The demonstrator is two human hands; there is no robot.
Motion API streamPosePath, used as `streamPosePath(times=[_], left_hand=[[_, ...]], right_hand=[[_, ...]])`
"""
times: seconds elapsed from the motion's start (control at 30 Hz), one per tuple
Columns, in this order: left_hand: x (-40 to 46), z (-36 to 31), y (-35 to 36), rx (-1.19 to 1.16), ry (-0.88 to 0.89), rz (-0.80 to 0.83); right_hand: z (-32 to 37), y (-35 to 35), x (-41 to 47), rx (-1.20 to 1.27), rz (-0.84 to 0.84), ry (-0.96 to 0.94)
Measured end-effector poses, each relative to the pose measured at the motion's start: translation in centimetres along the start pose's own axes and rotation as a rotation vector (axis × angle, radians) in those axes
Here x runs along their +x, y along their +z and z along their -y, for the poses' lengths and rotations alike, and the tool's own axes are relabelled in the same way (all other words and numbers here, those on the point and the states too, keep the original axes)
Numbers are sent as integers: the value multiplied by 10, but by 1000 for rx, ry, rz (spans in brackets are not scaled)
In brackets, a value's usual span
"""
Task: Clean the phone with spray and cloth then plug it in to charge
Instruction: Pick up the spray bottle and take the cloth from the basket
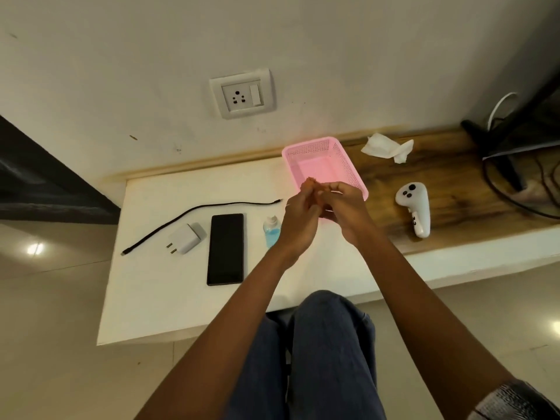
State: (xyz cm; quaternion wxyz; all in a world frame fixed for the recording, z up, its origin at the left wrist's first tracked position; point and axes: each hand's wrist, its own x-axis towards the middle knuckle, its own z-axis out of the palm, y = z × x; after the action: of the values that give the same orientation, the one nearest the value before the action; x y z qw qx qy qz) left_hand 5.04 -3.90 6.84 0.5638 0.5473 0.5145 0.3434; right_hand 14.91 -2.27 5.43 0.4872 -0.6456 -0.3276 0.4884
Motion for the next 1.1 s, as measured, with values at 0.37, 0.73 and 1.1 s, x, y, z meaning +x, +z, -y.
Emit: streamPosePath(times=[0.37, 0.73, 1.1], left_hand=[[-49, 55, -9, -8, -258, 24], [-48, 90, -21, 11, -591, 11], [-50, 88, -81, -114, -290, -283]], right_hand=[[-57, 12, -31, -185, 91, 259], [-103, 17, -22, -638, 11, 238], [-87, 68, -51, -994, 129, -10]])
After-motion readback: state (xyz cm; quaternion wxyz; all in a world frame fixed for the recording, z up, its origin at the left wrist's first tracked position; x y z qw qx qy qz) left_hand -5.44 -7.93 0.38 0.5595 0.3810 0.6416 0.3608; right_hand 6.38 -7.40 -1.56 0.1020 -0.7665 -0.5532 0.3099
